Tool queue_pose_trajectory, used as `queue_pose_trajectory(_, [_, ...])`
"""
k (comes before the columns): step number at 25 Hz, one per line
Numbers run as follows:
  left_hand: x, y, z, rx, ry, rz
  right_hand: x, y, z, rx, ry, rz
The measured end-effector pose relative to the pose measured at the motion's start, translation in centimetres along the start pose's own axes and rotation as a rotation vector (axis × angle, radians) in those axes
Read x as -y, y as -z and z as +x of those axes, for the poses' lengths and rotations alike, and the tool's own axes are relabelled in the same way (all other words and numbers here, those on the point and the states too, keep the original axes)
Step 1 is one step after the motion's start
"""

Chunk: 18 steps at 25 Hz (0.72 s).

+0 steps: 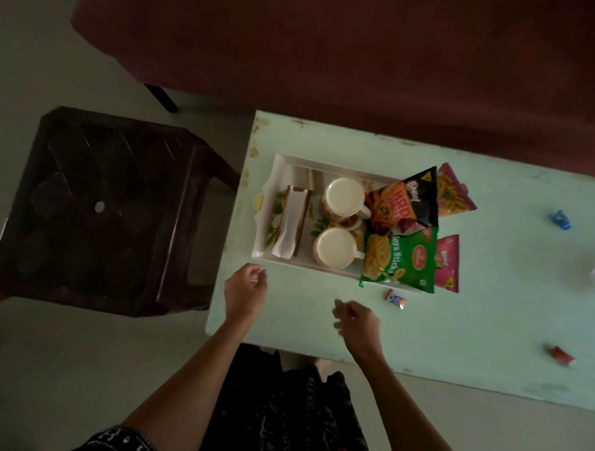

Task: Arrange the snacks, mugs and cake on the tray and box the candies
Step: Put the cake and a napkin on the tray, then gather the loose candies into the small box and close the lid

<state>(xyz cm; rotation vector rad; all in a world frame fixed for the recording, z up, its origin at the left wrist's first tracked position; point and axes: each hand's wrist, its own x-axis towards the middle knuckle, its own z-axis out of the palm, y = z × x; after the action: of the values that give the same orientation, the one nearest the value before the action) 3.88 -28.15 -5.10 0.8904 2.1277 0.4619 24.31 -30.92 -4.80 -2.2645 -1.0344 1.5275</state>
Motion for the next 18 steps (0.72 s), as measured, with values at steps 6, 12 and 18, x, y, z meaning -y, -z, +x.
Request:
queue_pose_trajectory(6, [0.4, -0.4, 1.1, -0.026, 0.143, 0.185, -7.0, 12.3, 2.5, -0.176, -0.396, 0.461])
queue_pose_trajectory(12, [-3.4, -1.1, 7.2, -0.117, 0.167, 0.357, -4.1, 18.7, 11.1, -0.207, -0.345, 0.623])
queue_pose_trajectory(18, [-5.0, -1.2, 12.5, -0.156, 0.206, 0.102, -1.8, 18.4, 17.1, 0.212, -0.315, 0.719])
